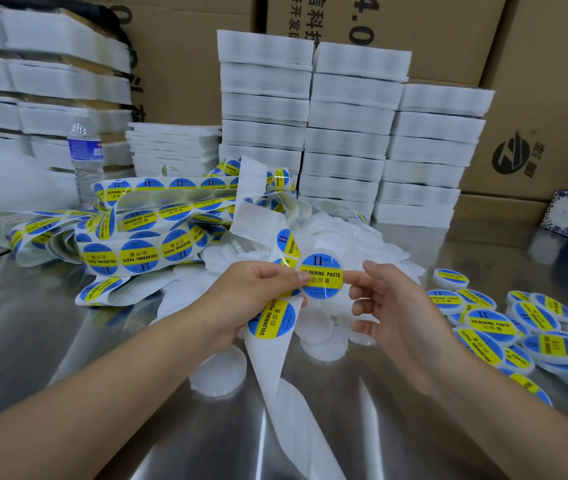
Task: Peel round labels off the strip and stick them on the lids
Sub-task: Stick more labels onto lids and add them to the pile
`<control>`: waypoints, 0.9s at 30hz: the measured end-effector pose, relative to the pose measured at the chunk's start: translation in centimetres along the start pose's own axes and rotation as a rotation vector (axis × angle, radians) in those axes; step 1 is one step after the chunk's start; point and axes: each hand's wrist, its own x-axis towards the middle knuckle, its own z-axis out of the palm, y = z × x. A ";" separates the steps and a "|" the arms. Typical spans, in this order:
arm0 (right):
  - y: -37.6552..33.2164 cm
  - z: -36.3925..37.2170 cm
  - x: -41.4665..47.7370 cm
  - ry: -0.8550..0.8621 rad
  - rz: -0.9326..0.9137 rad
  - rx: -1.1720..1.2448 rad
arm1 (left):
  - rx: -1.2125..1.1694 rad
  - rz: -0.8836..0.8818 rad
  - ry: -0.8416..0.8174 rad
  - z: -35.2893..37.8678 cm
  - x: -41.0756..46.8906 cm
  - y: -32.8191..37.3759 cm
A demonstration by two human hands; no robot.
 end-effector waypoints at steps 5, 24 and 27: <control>0.0 0.0 0.1 0.021 -0.010 -0.023 | 0.023 -0.002 0.012 -0.1 0.1 -0.1; -0.1 -0.9 0.2 0.273 -0.026 -0.100 | 0.136 0.020 0.039 0.0 0.0 -0.3; -0.2 -1.1 0.6 0.241 -0.027 -0.079 | 0.169 0.031 0.005 0.1 -0.1 -0.2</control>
